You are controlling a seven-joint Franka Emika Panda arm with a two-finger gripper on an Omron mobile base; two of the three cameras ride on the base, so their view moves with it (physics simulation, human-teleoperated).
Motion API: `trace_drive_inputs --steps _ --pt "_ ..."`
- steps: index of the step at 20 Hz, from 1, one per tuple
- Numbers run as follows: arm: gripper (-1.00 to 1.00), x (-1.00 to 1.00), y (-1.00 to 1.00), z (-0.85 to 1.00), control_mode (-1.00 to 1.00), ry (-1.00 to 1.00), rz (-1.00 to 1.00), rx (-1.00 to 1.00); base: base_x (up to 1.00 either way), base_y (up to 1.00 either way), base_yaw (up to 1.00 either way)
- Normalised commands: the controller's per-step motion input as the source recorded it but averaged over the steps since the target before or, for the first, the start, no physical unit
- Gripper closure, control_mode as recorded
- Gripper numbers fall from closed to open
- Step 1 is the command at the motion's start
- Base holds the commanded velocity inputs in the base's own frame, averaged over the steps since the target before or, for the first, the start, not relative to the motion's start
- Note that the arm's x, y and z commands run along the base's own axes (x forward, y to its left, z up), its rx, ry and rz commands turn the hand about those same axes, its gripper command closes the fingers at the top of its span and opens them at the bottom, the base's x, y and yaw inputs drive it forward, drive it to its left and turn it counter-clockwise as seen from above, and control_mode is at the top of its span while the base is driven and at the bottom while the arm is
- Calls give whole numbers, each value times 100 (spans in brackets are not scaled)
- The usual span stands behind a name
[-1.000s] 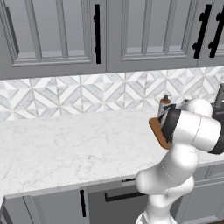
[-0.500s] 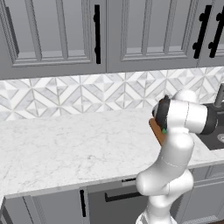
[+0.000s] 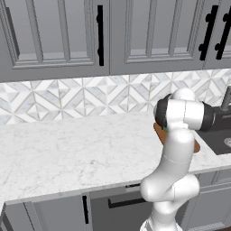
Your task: Pick up the sponge from the counter and clean the cutting board by briefly scrubbing or pressing down on the cutting board. Once finished, release the sponge.
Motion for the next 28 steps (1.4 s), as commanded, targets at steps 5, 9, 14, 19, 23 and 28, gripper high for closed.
trace_drive_inputs --steps 5,9,14,19,23,28 --pt "100 -39 -15 -2 -100 -2 0 0 0 0 0" --pt "100 -55 -10 -2 -100 -1 0 -1 0 0 0" --pt "100 -48 -3 0 -100 1 0 0 0 0 0" --pt "100 -22 -10 0 -100 6 0 0 0 0 0" --pt "100 -6 -8 -1 -100 4 0 0 0 0 0" --pt "100 46 0 -12 -100 -5 0 0 0 0 0"
